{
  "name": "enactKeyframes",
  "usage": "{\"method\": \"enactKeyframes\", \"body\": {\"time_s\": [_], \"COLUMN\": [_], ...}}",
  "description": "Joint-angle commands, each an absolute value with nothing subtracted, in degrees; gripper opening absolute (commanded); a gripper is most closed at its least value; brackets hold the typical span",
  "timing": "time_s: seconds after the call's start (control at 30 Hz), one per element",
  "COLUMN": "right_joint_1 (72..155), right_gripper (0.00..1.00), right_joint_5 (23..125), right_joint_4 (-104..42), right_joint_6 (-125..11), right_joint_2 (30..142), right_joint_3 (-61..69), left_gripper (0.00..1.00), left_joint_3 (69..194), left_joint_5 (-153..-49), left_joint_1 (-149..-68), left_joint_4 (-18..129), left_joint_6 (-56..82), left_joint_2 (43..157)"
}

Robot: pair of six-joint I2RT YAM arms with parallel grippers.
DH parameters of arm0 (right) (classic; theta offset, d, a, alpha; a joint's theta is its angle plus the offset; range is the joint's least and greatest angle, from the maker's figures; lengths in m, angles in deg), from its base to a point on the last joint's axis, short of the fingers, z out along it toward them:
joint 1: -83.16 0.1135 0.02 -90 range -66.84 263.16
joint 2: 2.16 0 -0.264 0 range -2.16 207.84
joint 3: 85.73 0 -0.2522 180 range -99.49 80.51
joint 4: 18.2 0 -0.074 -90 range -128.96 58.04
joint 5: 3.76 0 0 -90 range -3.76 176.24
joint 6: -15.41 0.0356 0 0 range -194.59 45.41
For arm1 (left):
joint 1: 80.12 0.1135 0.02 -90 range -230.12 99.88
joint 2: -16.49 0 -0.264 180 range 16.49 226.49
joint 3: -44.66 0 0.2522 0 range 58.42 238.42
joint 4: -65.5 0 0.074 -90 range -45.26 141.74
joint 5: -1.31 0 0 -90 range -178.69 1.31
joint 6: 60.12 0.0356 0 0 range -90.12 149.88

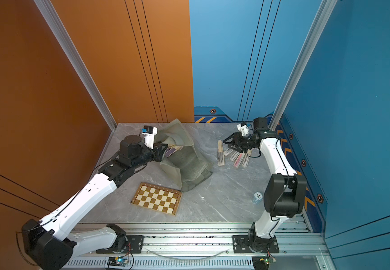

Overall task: Take out the folding fans from the tote bags
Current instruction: Place the folding fan at the center of the board, then pick up the folding fan from the canvas bag.

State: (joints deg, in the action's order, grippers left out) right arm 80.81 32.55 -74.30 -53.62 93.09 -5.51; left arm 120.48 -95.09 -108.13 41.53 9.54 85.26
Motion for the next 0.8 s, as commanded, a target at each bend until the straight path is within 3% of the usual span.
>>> {"method": "enactKeyframes", "body": {"time_s": [0.0,0.3,0.77], "right_joint_1": [85.4,100.9,113.7], "right_gripper": [0.5,0.49,0.47], "right_joint_5": [25.3,28.8,60.8], "right_joint_4": [-74.2,-62.5,-48.6], "right_joint_6": [-55.0,-47.9,-52.8], "right_joint_2": [86.6,72.8,65.8], "right_joint_3": [1.9,15.7,29.5], "left_gripper": [0.0,0.0,0.0], "left_joint_3": [124.6,124.2,120.5], "left_joint_5": [-96.8,-102.1,-111.9], "left_joint_1": [-108.7,-108.6,-106.7], "left_joint_4": [38.1,38.0,47.6], "left_joint_6": [8.0,6.6,-0.4], "left_joint_2": [87.6,88.4,88.5]}}
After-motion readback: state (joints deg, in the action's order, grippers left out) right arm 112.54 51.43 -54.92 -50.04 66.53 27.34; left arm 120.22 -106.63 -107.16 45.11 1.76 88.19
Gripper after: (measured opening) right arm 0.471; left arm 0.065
